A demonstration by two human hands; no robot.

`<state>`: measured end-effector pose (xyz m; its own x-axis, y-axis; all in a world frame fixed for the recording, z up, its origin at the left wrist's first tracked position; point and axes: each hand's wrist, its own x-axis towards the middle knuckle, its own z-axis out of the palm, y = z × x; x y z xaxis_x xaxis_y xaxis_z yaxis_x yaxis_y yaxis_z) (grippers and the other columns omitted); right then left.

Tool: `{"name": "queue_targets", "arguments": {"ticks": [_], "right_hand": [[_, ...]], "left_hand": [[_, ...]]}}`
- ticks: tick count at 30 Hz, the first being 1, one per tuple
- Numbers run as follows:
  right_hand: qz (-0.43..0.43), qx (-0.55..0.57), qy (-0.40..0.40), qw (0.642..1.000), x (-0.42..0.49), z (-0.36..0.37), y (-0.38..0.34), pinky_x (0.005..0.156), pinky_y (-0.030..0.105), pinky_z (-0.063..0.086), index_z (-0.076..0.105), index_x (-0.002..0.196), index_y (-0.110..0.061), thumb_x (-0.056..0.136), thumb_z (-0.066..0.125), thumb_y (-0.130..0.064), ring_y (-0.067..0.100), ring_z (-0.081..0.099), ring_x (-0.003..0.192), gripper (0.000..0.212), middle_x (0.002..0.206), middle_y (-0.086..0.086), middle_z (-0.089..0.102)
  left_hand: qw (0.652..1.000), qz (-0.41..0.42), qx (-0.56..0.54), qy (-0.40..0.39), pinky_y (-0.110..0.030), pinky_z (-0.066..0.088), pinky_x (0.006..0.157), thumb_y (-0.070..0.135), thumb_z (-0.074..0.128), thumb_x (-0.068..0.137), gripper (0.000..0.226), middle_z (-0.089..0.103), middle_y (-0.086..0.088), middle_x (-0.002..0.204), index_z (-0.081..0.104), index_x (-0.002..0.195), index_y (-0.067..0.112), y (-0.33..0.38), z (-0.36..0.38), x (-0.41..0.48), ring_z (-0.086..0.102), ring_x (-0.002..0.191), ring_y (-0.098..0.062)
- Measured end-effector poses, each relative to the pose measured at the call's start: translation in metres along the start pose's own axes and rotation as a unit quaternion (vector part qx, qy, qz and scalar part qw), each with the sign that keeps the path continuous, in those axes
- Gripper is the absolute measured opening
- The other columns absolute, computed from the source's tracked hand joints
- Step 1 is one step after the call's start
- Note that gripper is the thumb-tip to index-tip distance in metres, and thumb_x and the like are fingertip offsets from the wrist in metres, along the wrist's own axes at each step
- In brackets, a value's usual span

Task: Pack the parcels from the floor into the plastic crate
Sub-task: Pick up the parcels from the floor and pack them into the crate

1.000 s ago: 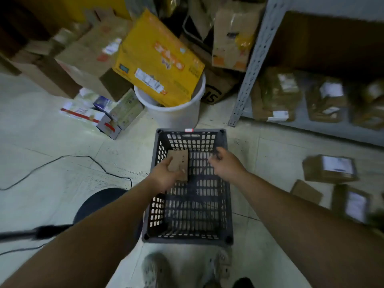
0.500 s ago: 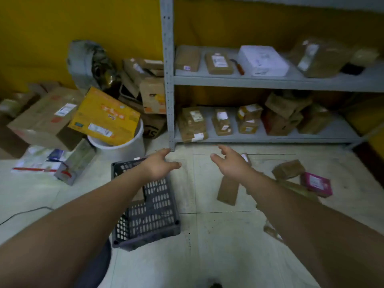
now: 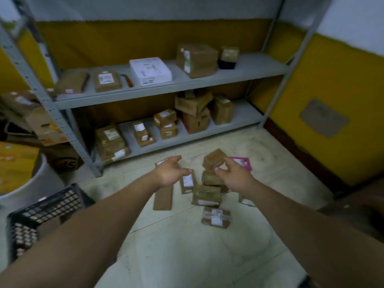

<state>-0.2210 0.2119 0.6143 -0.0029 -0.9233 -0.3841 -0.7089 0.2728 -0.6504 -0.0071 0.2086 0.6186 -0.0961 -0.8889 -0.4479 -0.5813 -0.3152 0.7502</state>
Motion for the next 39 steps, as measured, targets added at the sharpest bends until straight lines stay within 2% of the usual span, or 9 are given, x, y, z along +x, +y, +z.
{"name": "queue_targets", "arguments": {"ticks": [11, 14, 18, 22, 26, 30, 33, 37, 39], "right_hand": [[0.040, -0.027, -0.003, 0.999, 0.051, -0.078, 0.089, 0.091, 0.029, 0.039, 0.051, 0.134, -0.013, 0.103, 0.041, -0.030, 0.028, 0.052, 0.119, 0.037, 0.131, 0.013, 0.055], [0.063, -0.042, -0.006, 0.997, 0.085, -0.071, 0.099, 0.097, 0.032, 0.039, 0.044, 0.138, -0.013, 0.102, 0.038, -0.033, 0.025, 0.052, 0.116, 0.041, 0.124, 0.007, 0.053], [0.103, -0.055, -0.018, 0.993, 0.149, -0.052, 0.113, 0.104, 0.040, 0.038, 0.036, 0.142, -0.021, 0.100, 0.039, -0.037, 0.028, 0.048, 0.124, 0.046, 0.138, 0.005, 0.047], [0.125, -0.076, -0.061, 0.987, 0.220, -0.021, 0.138, 0.079, 0.028, 0.042, 0.049, 0.133, -0.015, 0.100, 0.041, -0.037, 0.027, 0.056, 0.113, 0.041, 0.125, 0.009, 0.058], [0.122, -0.063, -0.089, 0.986, 0.287, 0.019, 0.178, 0.097, 0.030, 0.038, 0.043, 0.140, -0.012, 0.102, 0.042, -0.030, 0.028, 0.048, 0.126, 0.043, 0.140, 0.012, 0.050], [0.125, -0.053, -0.102, 0.985, 0.364, 0.089, 0.256, 0.082, 0.025, 0.037, 0.047, 0.134, -0.013, 0.100, 0.046, -0.030, 0.029, 0.055, 0.110, 0.038, 0.130, 0.014, 0.055], [0.132, -0.059, -0.114, 0.983, 0.417, 0.144, 0.313, 0.080, 0.029, 0.039, 0.045, 0.138, -0.019, 0.098, 0.043, -0.040, 0.030, 0.057, 0.107, 0.045, 0.130, 0.011, 0.056], [0.150, -0.051, -0.131, 0.979, 0.477, 0.210, 0.383, 0.080, 0.033, 0.042, 0.046, 0.137, -0.011, 0.099, 0.041, -0.039, 0.031, 0.055, 0.110, 0.048, 0.130, 0.015, 0.054], [0.166, -0.022, -0.113, 0.979, 0.498, 0.238, 0.410, 0.083, 0.035, 0.044, 0.043, 0.139, -0.007, 0.098, 0.043, -0.043, 0.031, 0.056, 0.111, 0.054, 0.130, 0.016, 0.055]], "left_hand": [[0.997, -0.021, 0.033, -0.066, -0.015, 0.030, 0.089, 0.027, 0.062, 0.089, 0.064, 0.038, -0.001, 0.146, 0.033, 0.145, 0.016, 0.042, 0.082, 0.094, 0.041, 0.124, -0.014], [0.996, -0.033, 0.024, -0.075, -0.007, 0.033, 0.061, 0.015, 0.060, 0.091, 0.028, 0.046, 0.009, 0.105, 0.054, 0.118, 0.017, 0.029, 0.085, 0.129, 0.045, 0.094, -0.006], [0.994, -0.079, -0.019, -0.080, -0.012, 0.036, 0.064, 0.013, 0.062, 0.090, 0.020, 0.049, 0.009, 0.093, 0.051, 0.085, 0.030, 0.003, 0.085, 0.185, 0.048, 0.093, -0.012], [0.991, -0.118, -0.032, -0.053, -0.008, 0.036, 0.047, 0.018, 0.062, 0.090, 0.053, 0.050, -0.004, 0.132, 0.042, 0.139, 0.014, -0.032, 0.098, 0.239, 0.046, 0.075, -0.005], [0.987, -0.154, -0.012, -0.041, -0.017, 0.037, 0.072, 0.027, 0.062, 0.089, 0.063, 0.040, -0.010, 0.146, 0.033, 0.145, 0.016, -0.079, 0.126, 0.304, 0.052, 0.115, -0.021], [0.983, -0.179, -0.023, -0.035, -0.009, 0.040, 0.065, 0.025, 0.064, 0.088, 0.064, 0.044, -0.012, 0.143, 0.034, 0.144, 0.016, -0.150, 0.178, 0.378, 0.056, 0.093, -0.014], [0.980, -0.198, -0.020, -0.025, -0.026, 0.042, 0.087, 0.030, 0.066, 0.086, 0.069, 0.045, -0.011, 0.141, 0.032, 0.145, 0.020, -0.209, 0.219, 0.428, 0.053, 0.116, -0.027], [0.978, -0.207, -0.016, -0.026, -0.026, 0.043, 0.072, 0.032, 0.066, 0.086, 0.077, 0.048, -0.010, 0.136, 0.024, 0.149, 0.018, -0.281, 0.272, 0.488, 0.055, 0.087, -0.013], [0.978, -0.204, -0.016, -0.031, -0.024, 0.037, 0.084, 0.037, 0.068, 0.083, 0.084, 0.040, -0.007, 0.147, 0.022, 0.150, 0.017, -0.316, 0.296, 0.514, 0.052, 0.113, -0.021]]}}
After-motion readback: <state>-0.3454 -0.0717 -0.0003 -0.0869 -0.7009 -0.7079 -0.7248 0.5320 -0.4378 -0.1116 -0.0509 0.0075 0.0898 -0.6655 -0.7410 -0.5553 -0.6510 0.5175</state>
